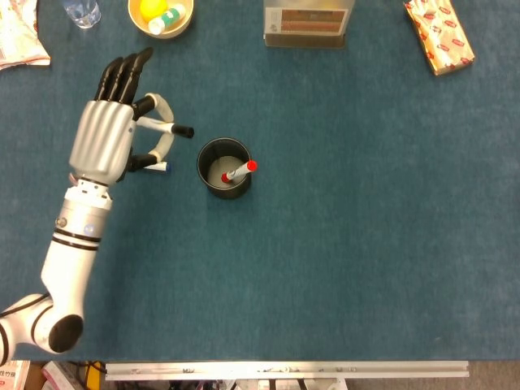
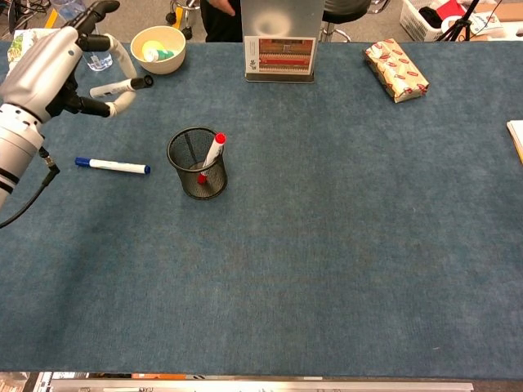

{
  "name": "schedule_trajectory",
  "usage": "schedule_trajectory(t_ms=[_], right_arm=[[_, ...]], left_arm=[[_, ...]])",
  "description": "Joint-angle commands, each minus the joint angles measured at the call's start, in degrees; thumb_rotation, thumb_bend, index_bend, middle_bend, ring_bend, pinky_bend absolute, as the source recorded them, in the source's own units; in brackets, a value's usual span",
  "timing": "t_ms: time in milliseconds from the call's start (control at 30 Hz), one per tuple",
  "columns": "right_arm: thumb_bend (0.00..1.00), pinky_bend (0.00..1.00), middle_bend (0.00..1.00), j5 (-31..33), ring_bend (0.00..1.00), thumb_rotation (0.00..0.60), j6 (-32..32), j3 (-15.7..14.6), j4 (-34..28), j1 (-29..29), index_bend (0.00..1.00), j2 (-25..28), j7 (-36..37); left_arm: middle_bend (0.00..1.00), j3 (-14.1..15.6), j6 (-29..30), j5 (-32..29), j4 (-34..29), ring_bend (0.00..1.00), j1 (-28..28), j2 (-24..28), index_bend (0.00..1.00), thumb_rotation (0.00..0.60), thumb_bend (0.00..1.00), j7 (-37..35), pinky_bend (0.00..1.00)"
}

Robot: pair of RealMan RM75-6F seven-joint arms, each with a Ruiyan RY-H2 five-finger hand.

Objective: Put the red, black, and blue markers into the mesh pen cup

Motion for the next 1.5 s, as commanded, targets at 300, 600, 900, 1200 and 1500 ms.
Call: schedule_trajectory(t_ms=[300, 600, 900, 1200, 1500], right_arm=[[0.00, 0.30, 0.18, -0.2, 0.13, 0.600, 0.0, -0.1, 0.0, 0.0, 0.14, 0.0, 0.0], [0.00, 0.30, 0.17, -0.2, 0.13, 0.600, -0.1, -0.1, -0.1, 0.2, 0.14, -0.1, -0.1], [0.00, 0.30, 0.17, 0.0, 0.13, 0.600, 0.1, -0.1, 0.0, 0.0, 0.14, 0.2, 0.3], [0.00, 0.30, 0.18, -0.1, 0.13, 0.600, 0.2, -0.1, -0.1, -0.1, 0.14, 0.2, 0.2], [0.00, 0.30, 0.18, 0.1, 0.13, 0.600, 0.0, -0.1, 0.0, -0.1, 0.14, 0.2, 0.2]], left_arm=[[0.00, -3.5, -2.2, -7.1, -6.5, 0.00, -0.2, -0.9, 0.60, 0.600, 0.34, -4.8, 0.01], [0.00, -5.2, -9.6, -14.0, -8.3, 0.00, -0.5, -0.5, 0.60, 0.600, 0.34, -14.6, 0.01], [0.00, -5.1, -12.1, -12.7, -6.6, 0.00, -1.4, -1.7, 0.60, 0.600, 0.34, -19.9, 0.01], [0.00, -5.8, -12.3, -12.5, -6.7, 0.00, -2.0, -3.0, 0.61, 0.600, 0.34, -21.9, 0.01], [0.00, -6.4, -11.7, -14.4, -6.7, 0.00, -2.4, -4.5, 0.61, 0.600, 0.34, -20.8, 0.01]])
